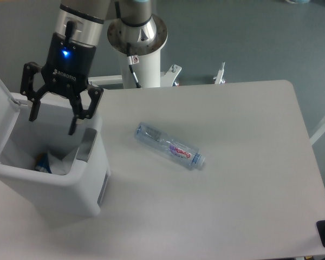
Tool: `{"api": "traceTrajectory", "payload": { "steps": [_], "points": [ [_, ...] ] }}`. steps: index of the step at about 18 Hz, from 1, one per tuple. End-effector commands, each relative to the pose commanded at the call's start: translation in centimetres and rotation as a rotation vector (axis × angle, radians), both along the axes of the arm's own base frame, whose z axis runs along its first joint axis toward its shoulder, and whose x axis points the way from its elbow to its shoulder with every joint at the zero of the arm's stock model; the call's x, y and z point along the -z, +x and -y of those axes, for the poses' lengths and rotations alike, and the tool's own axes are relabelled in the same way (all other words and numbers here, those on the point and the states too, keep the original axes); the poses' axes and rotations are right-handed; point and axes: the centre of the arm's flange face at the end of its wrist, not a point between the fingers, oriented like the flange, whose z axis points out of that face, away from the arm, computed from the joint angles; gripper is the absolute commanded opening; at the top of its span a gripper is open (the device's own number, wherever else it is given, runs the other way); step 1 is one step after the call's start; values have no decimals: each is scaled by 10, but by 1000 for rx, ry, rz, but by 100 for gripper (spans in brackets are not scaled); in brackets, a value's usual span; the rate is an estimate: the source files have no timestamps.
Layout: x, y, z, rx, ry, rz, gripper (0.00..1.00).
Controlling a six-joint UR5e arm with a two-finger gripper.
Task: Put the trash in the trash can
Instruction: 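Open the gripper to drop the tissue into the bin, then move the open gripper over the clear water bottle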
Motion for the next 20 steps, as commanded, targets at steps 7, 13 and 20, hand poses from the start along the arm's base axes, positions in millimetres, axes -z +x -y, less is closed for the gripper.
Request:
{"api": "traceTrajectory", "payload": {
  "steps": [7, 13, 20],
  "points": [
    [52, -118, 66, -248, -77, 83, 100],
    [98, -144, 98, -407, -194, 122, 100],
    [163, -159, 102, -546, -367, 165, 100]
  ]
}}
